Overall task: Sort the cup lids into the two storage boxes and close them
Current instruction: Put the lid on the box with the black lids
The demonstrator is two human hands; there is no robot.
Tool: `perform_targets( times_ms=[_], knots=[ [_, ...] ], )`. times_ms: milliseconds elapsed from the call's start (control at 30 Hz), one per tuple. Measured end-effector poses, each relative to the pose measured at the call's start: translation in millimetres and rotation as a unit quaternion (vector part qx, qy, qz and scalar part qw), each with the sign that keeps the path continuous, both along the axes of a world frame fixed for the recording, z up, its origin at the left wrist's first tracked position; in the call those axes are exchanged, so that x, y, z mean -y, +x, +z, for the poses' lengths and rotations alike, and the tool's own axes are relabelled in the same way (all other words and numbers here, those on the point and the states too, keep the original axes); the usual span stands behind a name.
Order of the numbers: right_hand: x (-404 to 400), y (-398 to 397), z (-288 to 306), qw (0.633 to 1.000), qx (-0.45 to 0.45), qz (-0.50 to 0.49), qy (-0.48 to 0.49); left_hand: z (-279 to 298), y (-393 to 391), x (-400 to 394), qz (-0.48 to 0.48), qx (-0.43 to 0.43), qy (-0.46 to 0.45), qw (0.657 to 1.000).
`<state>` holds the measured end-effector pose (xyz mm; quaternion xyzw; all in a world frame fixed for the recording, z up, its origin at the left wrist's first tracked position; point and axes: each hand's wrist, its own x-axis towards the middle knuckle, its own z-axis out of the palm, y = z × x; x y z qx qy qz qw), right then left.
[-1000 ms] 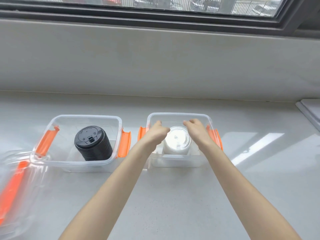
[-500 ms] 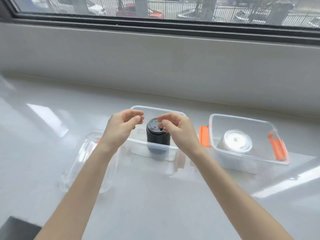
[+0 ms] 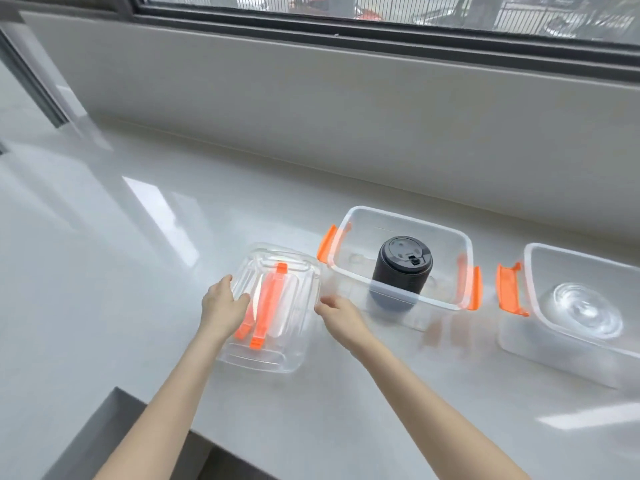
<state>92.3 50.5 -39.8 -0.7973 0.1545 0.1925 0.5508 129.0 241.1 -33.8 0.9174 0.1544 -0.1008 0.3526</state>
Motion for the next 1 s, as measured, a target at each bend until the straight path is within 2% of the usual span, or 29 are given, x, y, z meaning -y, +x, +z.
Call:
perform_targets(
  times_ms=[167, 300, 467, 600, 767, 900, 1000],
  knots=[
    [-11, 7, -16, 0.997, -0.065, -0.02, 0.043, -15, 0, -5, 0.011, -0.047, -0.008, 0.999],
    [-14, 9, -16, 0.997, -0.06, -0.031, 0.032, -18, 1, -5, 0.036, -0.036, -0.035, 0.998],
    [-18, 11, -4, 0.999, 0.0, -0.03, 0.046, -15, 3, -14, 0.119, -0.011, -0.057, 0.991],
    [-17, 14, 23, 0.984, 0.064, -0.037, 0.161, -2, -2, -17, 0.187, 0.052, -0.103, 0.976],
    [0, 14, 78, 0.951, 0.128, -0.039, 0.278, 34, 6, 4, 0.174, 0.128, -0.229, 0.949],
    [32, 8, 129, 0.945, 0.193, -0.045, 0.259, 72, 19, 48, 0.149, 0.149, -0.381, 0.9],
    [63, -1, 166, 0.941, 0.263, -0.052, 0.208, 95, 23, 86, 0.09, 0.107, -0.454, 0.88]
  ],
)
